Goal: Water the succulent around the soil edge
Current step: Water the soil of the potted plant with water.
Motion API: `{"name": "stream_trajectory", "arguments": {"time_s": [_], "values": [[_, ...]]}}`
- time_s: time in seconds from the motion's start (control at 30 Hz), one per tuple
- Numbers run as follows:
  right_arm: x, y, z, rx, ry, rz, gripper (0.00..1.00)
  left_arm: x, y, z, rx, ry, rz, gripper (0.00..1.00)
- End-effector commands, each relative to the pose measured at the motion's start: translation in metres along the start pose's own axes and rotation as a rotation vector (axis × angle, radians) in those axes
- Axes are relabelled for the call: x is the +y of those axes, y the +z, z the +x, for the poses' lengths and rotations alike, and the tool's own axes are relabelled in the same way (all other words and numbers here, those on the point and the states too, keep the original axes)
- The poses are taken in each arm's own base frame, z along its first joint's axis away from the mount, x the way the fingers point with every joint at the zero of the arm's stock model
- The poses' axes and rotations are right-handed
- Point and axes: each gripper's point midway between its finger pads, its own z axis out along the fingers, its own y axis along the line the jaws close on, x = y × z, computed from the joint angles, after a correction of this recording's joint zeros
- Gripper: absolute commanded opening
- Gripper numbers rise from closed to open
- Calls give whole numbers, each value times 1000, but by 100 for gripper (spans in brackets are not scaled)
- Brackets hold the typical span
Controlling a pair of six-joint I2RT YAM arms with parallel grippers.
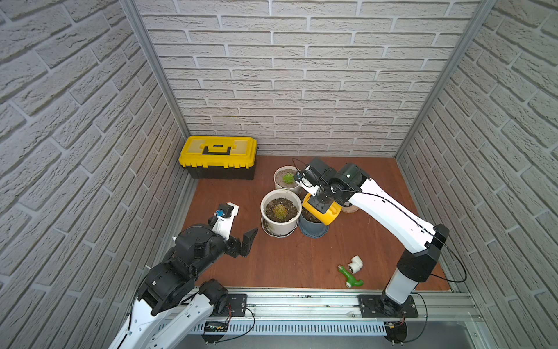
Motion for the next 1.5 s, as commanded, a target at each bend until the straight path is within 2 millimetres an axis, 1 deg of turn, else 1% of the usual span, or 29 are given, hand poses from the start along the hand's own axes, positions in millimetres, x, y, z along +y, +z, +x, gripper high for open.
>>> {"name": "stream_trajectory", "arguments": {"time_s": [0.0, 0.33, 0.73, 1.03, 1.27, 1.47], "values": [[-13, -12, -4, -35, 22, 44, 3, -1, 1, -2, -15, 3, 7, 99], [-23, -15, 4, -6, 25, 101, 3, 0, 2, -2, -11, 1, 7, 98], [-28, -20, 13, 8, 27, 129, 3, -1, 4, -1, -5, -1, 8, 99], [-30, -23, 24, 19, 37, 135, 3, -8, 9, 0, 9, 0, 54, 99], [-30, -28, 33, 19, 44, 136, 3, -22, 10, -2, -12, 2, 138, 98], [-30, -29, 40, 21, 46, 132, 3, -21, 11, 0, -4, 0, 132, 98]]}}
